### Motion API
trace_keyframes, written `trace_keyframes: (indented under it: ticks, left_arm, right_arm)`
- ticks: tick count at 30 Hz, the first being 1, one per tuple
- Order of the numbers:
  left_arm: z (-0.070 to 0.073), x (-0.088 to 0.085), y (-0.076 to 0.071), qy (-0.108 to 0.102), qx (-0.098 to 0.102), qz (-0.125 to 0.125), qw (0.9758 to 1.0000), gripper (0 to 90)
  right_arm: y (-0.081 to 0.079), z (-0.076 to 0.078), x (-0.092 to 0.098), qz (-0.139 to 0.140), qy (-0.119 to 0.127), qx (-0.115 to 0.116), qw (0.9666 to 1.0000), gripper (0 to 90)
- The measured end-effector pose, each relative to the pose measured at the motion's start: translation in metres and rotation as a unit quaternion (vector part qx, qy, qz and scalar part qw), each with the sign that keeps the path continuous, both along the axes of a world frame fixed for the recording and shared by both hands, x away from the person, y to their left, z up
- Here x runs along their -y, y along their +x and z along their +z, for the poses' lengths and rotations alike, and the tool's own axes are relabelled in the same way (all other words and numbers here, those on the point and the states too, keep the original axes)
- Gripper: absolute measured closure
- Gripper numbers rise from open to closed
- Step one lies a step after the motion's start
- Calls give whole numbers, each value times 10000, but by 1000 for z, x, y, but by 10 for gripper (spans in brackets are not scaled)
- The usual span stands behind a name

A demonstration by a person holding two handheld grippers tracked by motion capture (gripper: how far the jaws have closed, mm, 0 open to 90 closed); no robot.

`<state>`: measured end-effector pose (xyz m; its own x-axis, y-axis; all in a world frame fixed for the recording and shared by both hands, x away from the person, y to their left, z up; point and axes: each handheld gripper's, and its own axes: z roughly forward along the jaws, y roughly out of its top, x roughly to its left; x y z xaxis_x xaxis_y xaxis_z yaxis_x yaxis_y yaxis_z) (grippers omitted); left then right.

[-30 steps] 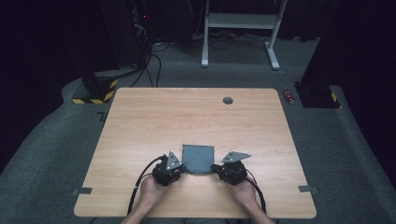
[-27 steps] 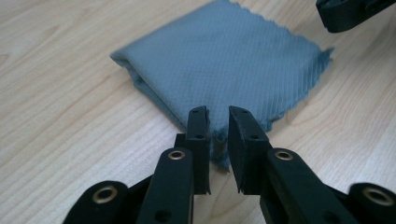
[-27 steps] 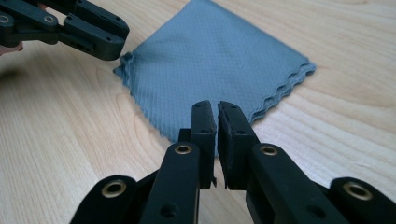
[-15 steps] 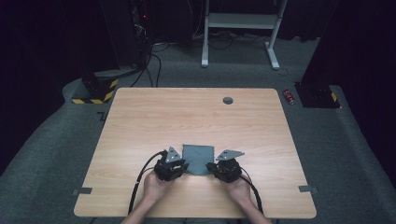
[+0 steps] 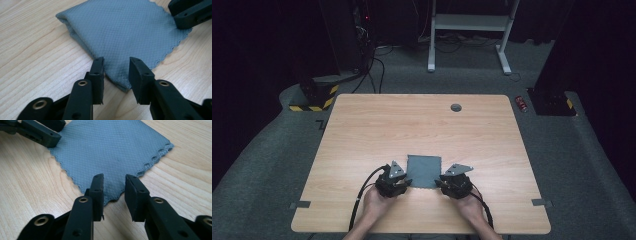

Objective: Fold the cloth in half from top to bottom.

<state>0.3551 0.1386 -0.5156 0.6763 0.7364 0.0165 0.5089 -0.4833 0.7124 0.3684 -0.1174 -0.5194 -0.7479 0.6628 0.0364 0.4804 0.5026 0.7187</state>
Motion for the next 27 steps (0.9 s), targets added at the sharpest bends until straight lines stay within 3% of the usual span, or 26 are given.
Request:
trace_keyframes:
  ticks: [6,11,17,21,27]
  left_arm:
    - [0,-4,-1,-82,-116,270,9995,588]
    - [0,-6,-2,-185,-261,357,9988,605]
    - [0,-4,-9,-131,-211,218,9995,720]
    - [1,-3,-7,-172,-308,135,9993,813]
    - [0,-4,-7,-252,-375,75,9989,873]
  right_arm:
    - [-1,1,3,-103,-11,-102,9999,658]
    - [-2,1,3,-22,12,-140,9999,736]
    - [-4,1,1,129,-9,-130,9998,839]
    - [-6,1,-1,160,-43,-112,9998,871]
    - [-5,1,0,162,-16,-129,9998,884]
